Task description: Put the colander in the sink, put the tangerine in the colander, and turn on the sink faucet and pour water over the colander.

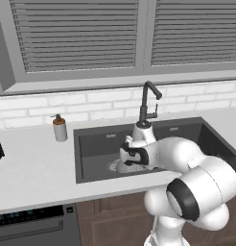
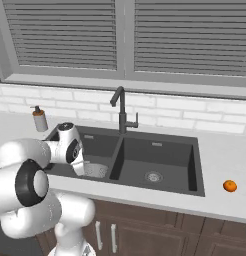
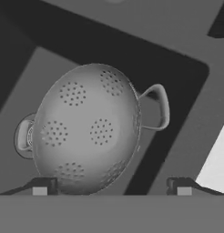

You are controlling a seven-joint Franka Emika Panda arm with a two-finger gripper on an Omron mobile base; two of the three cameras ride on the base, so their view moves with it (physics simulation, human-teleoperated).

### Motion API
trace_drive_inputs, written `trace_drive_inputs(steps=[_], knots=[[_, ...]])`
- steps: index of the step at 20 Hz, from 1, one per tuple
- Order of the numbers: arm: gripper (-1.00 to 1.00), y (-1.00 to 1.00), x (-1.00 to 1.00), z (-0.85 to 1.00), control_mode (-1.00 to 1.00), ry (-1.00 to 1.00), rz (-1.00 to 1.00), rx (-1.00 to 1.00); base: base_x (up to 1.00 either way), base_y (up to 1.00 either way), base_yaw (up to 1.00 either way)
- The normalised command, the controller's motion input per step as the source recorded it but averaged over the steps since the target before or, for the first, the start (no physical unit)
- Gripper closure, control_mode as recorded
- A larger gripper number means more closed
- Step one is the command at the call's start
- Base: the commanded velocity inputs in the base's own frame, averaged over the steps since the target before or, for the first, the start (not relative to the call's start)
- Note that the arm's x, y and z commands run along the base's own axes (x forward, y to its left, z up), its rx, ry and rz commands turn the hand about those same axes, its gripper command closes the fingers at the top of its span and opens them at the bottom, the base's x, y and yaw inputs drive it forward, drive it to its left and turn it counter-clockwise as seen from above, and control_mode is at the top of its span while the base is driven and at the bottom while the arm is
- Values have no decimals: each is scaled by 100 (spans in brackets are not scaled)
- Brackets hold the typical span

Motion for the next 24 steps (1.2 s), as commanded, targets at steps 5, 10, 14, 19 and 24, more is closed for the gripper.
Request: trace_drive_inputs(steps=[5,10,14,19,24], knots=[[-100,-38,-81,100,-100,-19,0,0,0,0,0],[-100,-58,-96,100,-100,-9,1,0,0,0,0],[-100,-92,-100,100,-100,-22,13,-3,0,0,0],[-100,-100,-100,100,-100,-24,20,-5,0,0,0],[-100,-100,-85,93,-100,-7,19,-6,0,0,0]])
